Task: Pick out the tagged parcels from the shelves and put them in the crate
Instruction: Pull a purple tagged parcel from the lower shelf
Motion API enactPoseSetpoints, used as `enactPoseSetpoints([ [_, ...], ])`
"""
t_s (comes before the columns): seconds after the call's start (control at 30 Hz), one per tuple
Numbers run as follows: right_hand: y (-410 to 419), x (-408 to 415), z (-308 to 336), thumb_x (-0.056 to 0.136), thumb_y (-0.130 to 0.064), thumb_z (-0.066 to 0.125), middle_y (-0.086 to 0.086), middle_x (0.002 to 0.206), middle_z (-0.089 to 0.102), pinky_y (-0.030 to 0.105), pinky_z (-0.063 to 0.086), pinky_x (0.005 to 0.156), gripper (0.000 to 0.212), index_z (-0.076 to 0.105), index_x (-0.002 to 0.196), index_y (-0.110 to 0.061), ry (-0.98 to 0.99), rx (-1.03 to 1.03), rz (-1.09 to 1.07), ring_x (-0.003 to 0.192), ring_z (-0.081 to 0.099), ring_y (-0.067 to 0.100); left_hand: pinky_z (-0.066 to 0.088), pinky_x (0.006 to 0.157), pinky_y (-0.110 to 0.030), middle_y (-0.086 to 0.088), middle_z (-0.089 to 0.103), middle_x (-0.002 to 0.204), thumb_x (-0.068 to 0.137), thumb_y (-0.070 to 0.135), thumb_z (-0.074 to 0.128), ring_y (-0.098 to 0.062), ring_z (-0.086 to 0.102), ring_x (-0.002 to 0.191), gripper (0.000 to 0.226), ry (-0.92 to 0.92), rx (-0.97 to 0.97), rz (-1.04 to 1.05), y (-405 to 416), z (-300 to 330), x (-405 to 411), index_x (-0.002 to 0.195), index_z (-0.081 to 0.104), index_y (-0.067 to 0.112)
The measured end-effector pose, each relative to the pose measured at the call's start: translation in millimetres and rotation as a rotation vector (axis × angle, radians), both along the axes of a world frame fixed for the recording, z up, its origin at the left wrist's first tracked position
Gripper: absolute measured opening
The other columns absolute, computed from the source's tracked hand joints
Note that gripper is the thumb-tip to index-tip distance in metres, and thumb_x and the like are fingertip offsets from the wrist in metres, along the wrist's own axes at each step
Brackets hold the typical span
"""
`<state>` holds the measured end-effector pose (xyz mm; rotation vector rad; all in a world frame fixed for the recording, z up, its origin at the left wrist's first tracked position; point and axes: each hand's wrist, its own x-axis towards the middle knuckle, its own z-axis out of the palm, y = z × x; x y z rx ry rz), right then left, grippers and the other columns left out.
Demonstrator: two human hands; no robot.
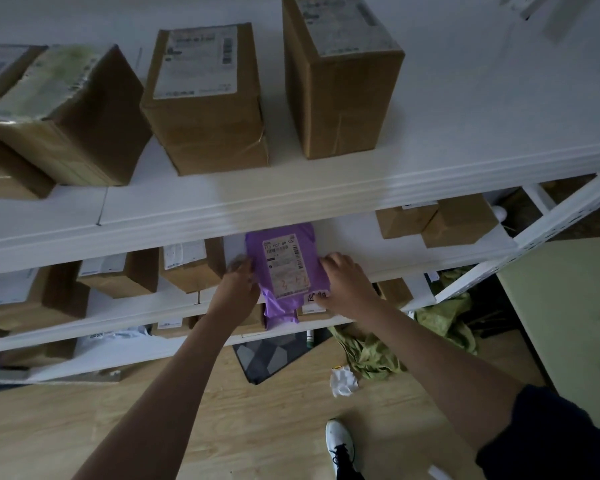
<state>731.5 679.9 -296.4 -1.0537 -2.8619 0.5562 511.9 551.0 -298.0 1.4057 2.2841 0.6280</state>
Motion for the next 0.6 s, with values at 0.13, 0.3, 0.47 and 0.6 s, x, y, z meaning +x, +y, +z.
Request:
enactPoseSetpoints([
  [0.13,26,-11,2,0.085,-0.058,0.065,0.004,0.128,0.049,0.036,0.039,0.101,0.062,0.052,0.131,-0.018,0.029,-0.083,0.022,0.12,0.044,0.021,0.061,0.076,-0.038,-0.001,0.062,0.101,0.096,0.008,0.055,-0.014,0.064,0.085,0.013,0.058,0.033,-0.01,19,-3,-9,0.104,0.05,0.018],
  [0.3,56,-28,5,0.103,-0.043,0.047,0.005,0.132,0.054,0.038,0.041,0.106,0.041,0.057,0.132,-0.016,0.102,-0.185,-0.04,0.125,0.045,0.022,0.055,0.082,-0.023,0.002,0.055,0.113,0.097,0.019,0.058,-0.016,0.059,0.101,0.018,0.194,-0.057,-0.026,33,-13,-20,0.114,0.058,0.015],
  [0.47,78,-45,6,0.107,-0.037,0.041,0.003,0.102,0.065,0.038,0.056,0.083,0.028,0.057,0.115,-0.016,0.139,-0.159,-0.103,0.091,0.064,0.021,0.049,0.091,-0.033,-0.012,0.054,0.121,0.1,0.028,0.042,-0.032,0.057,0.116,0.036,0.204,-0.163,0.07,47,-13,-23,0.128,0.053,0.008],
  [0.6,73,-56,3,0.104,-0.043,0.045,-0.005,0.08,0.061,0.035,0.056,0.068,0.027,0.055,0.097,-0.019,0.138,-0.107,-0.117,0.068,0.06,0.014,0.048,0.081,-0.027,-0.008,0.053,0.113,0.099,0.022,0.042,-0.026,0.056,0.103,0.023,0.233,-0.086,0.05,51,-12,-19,0.119,0.051,0.014],
])
